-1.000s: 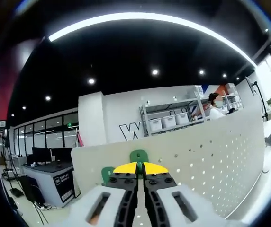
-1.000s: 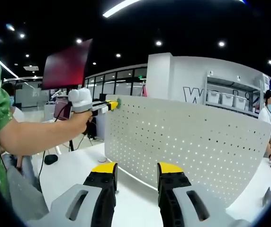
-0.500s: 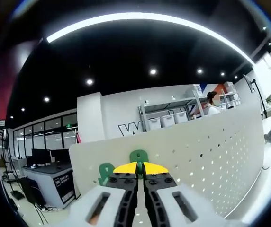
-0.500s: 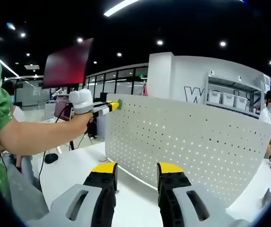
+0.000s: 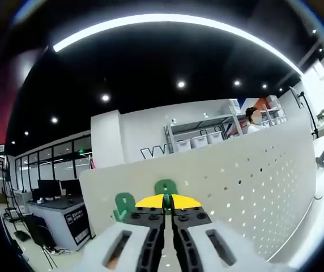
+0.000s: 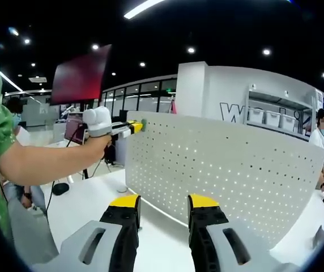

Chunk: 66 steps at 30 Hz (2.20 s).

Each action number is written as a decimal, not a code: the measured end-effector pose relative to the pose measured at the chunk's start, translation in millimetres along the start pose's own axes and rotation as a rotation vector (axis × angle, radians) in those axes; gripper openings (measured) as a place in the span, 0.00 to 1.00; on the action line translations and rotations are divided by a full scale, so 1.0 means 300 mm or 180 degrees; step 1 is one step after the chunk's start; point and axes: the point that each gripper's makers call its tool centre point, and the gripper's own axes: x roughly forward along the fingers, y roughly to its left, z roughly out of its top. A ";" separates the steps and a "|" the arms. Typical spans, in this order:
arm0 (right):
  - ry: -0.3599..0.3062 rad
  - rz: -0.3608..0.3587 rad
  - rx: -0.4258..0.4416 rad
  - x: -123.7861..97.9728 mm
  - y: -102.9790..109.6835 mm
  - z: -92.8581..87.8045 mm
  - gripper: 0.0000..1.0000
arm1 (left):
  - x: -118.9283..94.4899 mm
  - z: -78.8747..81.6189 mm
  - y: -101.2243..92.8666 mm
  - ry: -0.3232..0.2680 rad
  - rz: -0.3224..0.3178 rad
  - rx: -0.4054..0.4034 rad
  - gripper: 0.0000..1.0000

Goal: Insert the hook assembly into the mounting plate slot until the hook locks in place.

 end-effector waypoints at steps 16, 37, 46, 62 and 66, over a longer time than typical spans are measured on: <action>0.0022 -0.0008 0.0001 -0.002 -0.003 -0.008 0.33 | 0.016 -0.006 -0.008 0.0026 0.0018 0.0045 0.02; 0.0039 0.0011 0.0015 0.005 0.007 -0.017 0.33 | 0.023 -0.021 -0.010 0.0276 0.0037 0.0350 0.02; 0.0024 0.0001 0.0012 -0.002 0.005 -0.012 0.33 | 0.020 -0.021 -0.006 0.0239 0.0050 0.0239 0.04; 0.0008 0.0034 0.0006 -0.003 0.012 -0.006 0.33 | 0.022 -0.010 -0.005 0.0223 -0.0007 0.0030 0.21; -0.0003 0.0049 -0.0001 -0.005 0.016 -0.003 0.33 | 0.012 -0.008 -0.009 0.0231 -0.0020 -0.0022 0.23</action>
